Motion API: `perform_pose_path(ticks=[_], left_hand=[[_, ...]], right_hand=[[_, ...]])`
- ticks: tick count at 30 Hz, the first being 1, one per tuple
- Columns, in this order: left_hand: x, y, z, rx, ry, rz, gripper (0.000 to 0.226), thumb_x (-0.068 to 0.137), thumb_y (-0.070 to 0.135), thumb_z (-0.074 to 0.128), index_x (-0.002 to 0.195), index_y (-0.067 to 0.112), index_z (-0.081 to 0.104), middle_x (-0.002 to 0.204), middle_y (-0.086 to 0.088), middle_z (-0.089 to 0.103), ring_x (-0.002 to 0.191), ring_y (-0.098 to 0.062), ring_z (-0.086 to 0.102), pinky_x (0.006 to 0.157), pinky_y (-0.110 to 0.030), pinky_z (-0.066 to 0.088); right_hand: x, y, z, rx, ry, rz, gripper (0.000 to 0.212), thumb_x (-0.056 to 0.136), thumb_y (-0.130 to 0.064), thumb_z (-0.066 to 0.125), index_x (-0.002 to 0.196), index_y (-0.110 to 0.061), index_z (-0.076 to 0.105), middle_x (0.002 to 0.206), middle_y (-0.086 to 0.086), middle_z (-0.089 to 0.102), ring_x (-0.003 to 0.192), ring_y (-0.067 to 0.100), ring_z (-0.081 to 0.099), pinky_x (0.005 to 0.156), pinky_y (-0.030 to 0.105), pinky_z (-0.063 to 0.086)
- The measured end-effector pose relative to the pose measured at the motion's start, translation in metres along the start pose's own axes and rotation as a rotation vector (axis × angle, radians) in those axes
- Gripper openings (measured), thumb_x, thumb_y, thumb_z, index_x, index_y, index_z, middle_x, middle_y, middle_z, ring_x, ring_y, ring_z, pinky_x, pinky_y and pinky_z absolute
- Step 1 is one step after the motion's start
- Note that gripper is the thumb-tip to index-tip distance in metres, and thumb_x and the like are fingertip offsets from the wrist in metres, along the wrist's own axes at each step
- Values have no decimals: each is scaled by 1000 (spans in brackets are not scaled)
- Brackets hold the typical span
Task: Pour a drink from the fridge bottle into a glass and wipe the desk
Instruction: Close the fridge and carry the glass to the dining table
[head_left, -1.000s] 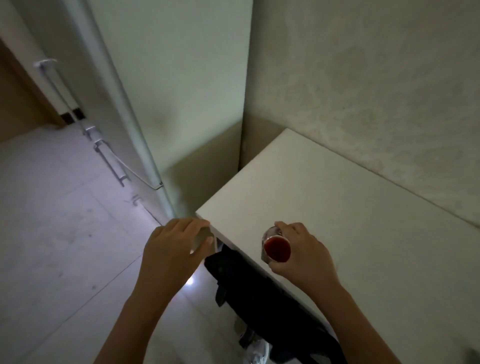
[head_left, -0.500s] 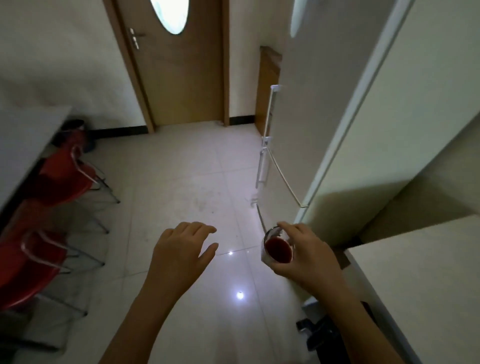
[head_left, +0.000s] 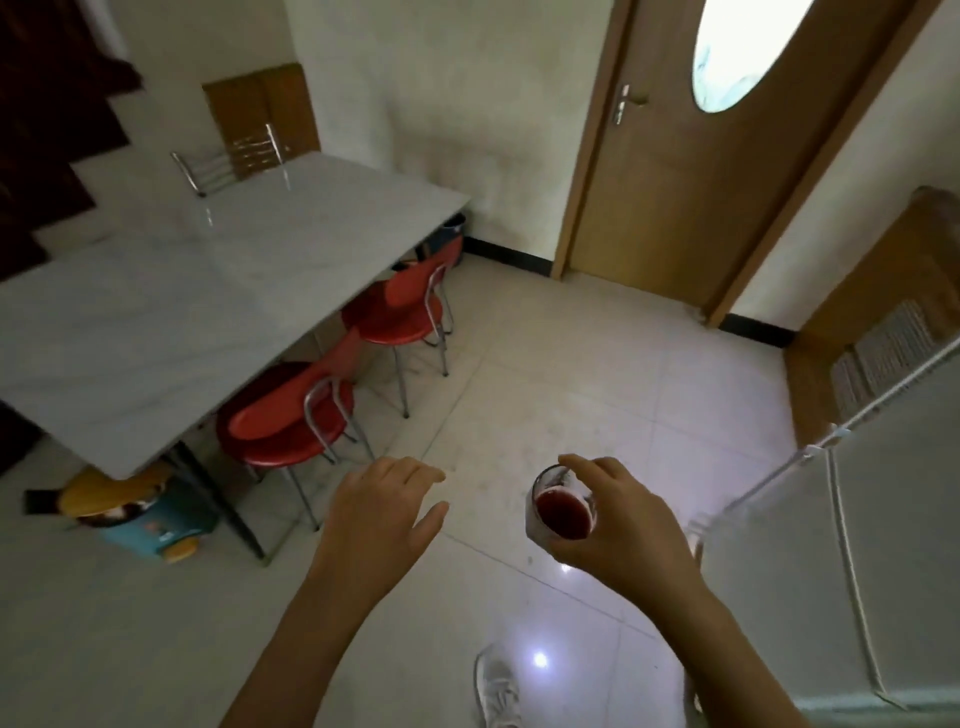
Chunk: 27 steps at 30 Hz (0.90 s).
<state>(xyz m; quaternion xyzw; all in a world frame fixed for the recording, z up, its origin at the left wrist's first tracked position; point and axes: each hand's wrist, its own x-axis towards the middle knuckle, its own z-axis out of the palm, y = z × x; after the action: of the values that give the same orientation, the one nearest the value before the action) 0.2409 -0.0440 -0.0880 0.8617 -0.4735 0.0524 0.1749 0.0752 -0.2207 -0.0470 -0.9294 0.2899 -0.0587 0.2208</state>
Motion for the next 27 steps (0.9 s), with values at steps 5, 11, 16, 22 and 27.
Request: perform_pose_path(ticks=[5, 11, 16, 22, 27], left_hand=[[52, -34, 5, 70, -19, -189, 39, 82, 44, 40, 102, 25, 68, 99, 9, 69, 89, -14, 63, 72, -34, 51], [92, -83, 2, 109, 61, -385, 35, 79, 42, 43, 94, 24, 70, 89, 9, 69, 81, -14, 63, 65, -29, 47], [120, -142, 6, 215, 24, -528, 29, 81, 38, 41, 87, 25, 67, 87, 9, 67, 84, -15, 62, 63, -30, 44], [177, -230, -2, 157, 135, -622, 32, 75, 40, 46, 88, 23, 69, 84, 7, 68, 80, -18, 65, 67, -33, 50], [213, -299, -13, 195, 129, -679, 34, 77, 42, 45, 91, 24, 69, 87, 9, 68, 81, -15, 64, 66, -32, 48]], right_hand=[[100, -5, 4, -27, -129, -186, 72, 67, -49, 73, 130, -35, 42, 123, -13, 51, 91, 10, 56, 66, 14, 40], [209, -34, 25, -58, -259, -354, 70, 68, -53, 70, 129, -33, 41, 121, -10, 51, 91, 9, 55, 71, 19, 49], [286, -74, 47, -50, -334, -464, 69, 64, -52, 70, 124, -34, 43, 115, -10, 50, 90, 10, 56, 75, 27, 53], [393, -139, 85, -39, -366, -559, 64, 61, -49, 69, 119, -36, 47, 111, -12, 53, 89, 8, 57, 72, 28, 53], [470, -193, 109, -23, -361, -627, 69, 63, -43, 71, 126, -35, 44, 118, -10, 53, 96, 11, 58, 71, 26, 50]])
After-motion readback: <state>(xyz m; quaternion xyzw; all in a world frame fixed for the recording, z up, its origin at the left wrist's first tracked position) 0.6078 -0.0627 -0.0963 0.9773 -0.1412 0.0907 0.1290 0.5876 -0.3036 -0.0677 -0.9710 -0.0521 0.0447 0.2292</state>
